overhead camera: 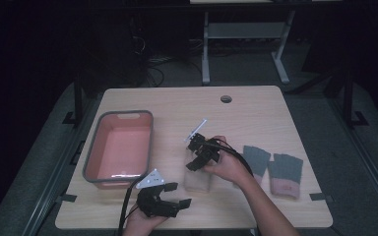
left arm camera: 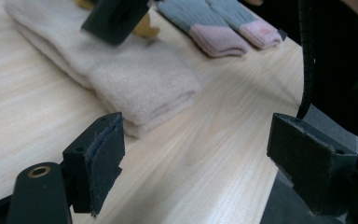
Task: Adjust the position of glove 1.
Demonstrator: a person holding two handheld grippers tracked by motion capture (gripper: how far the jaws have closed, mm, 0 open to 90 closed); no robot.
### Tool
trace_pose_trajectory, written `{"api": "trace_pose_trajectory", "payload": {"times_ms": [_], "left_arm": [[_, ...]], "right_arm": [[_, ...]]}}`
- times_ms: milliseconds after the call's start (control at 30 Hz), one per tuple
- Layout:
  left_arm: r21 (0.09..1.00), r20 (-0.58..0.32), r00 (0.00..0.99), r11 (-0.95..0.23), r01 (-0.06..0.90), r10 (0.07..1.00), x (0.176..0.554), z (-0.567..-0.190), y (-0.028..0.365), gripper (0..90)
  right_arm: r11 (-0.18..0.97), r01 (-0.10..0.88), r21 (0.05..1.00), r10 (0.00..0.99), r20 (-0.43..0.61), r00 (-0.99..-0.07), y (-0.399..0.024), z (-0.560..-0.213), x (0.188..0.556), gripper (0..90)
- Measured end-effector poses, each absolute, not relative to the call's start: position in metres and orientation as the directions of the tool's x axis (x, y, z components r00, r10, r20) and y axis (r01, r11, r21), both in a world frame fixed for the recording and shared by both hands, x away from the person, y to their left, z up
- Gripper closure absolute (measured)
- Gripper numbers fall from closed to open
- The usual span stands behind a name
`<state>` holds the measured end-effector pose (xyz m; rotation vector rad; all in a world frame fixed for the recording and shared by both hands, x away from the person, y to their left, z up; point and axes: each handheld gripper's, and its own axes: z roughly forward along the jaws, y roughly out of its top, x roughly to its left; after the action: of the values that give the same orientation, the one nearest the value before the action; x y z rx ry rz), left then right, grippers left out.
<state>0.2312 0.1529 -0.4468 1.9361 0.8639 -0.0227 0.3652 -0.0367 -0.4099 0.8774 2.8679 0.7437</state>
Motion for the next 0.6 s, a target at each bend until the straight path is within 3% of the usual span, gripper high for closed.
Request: {"api": "trace_pose_trajectory", "payload": {"times_ms": [233, 600], "left_arm": [[0.754, -0.355, 0.748, -0.302, 0.584, 0.561, 0.234, -0.444, 0.147, 18.7], [0.726, -0.4, 0.668, -0.228, 0.648, 0.627, 0.259, -0.441, 0.135, 17.6]], "right_arm": [[0.621, 0.578, 0.529, 0.593, 0.165, -0.788, -0.065, -0.399, 0.357, 33.3], [0.483, 0.674, 0.558, 0.663, 0.27, -0.698, -0.096, -0.399, 0.342, 33.7]]}}
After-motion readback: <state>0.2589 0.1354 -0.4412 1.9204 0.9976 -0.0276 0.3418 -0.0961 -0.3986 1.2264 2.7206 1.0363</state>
